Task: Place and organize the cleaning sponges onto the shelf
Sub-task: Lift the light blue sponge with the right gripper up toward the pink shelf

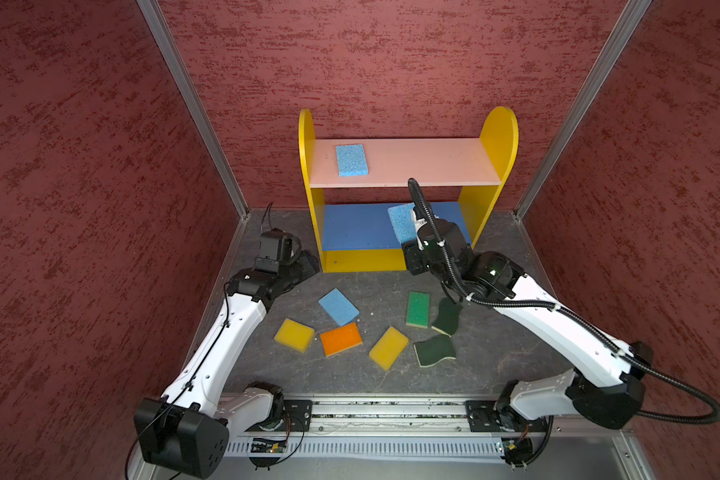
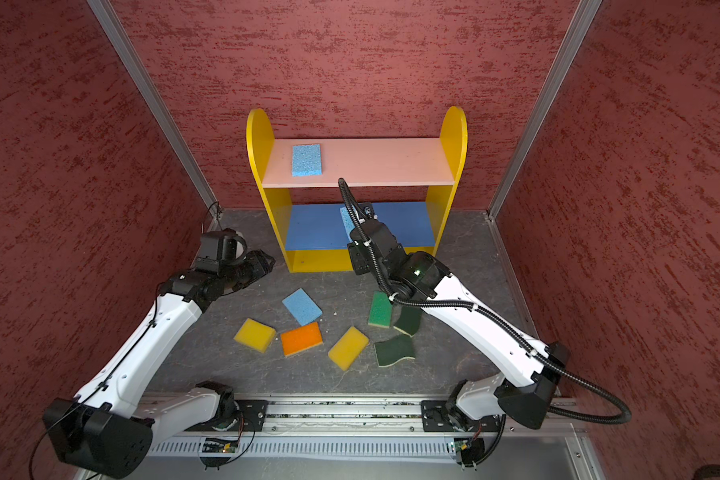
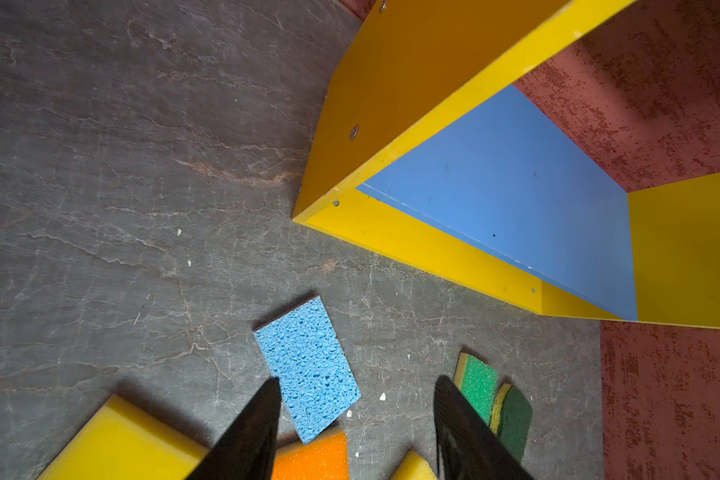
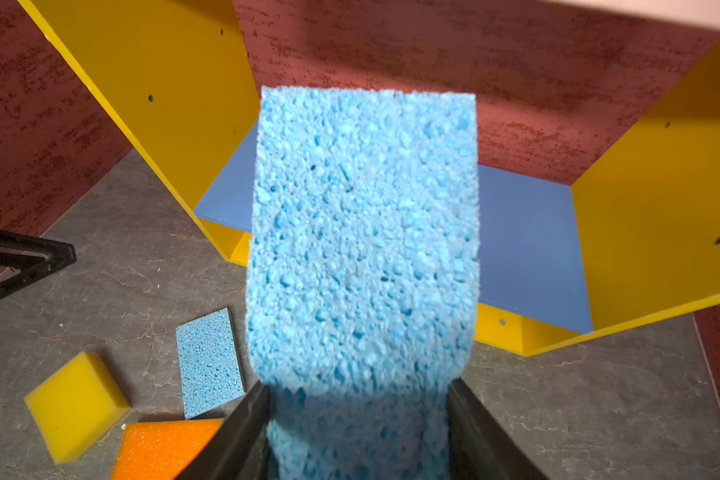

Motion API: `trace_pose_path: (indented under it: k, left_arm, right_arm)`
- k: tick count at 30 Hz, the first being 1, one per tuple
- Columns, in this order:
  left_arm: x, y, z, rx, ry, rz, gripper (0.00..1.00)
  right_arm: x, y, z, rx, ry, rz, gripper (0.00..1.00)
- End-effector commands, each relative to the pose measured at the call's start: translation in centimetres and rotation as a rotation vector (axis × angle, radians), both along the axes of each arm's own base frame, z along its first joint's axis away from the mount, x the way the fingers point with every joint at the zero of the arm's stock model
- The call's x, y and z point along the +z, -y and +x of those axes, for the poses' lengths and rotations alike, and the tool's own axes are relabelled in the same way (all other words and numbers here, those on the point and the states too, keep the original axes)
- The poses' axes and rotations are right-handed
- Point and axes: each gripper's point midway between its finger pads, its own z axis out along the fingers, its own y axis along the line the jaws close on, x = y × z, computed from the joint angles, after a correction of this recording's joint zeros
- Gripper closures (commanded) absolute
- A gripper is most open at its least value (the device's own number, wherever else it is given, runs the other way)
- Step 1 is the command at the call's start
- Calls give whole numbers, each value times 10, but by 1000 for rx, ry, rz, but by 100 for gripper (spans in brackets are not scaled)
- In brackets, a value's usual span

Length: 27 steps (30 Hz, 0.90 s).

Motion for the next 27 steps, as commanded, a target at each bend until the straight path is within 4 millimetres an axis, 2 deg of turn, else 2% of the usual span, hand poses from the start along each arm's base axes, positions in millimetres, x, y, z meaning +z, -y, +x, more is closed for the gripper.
trace_pose_path:
  k: [1,7,12,17,18,27]
  left_arm:
    - [11,2,5,-11,31,-2,40]
    - [9,0,4,3,28,4,40]
    - [9,3,5,1,30,-2,40]
    - [7,5,5,-3,20,2,40]
    - [6,5,5,-4,17,4,40]
    - [6,2,5,8,13,12,40]
  right_arm:
    - [30,12,2,-33,69,-22,39]
    - [61,19,13,-60,130,-29,38]
    - [92,35,27,-85,210,-21,36]
    - [116,59,40,-140,265,-15,36]
    - [109,58,49,-146,253,-31,36]
    - [114,96,91,-221,257,-24,36]
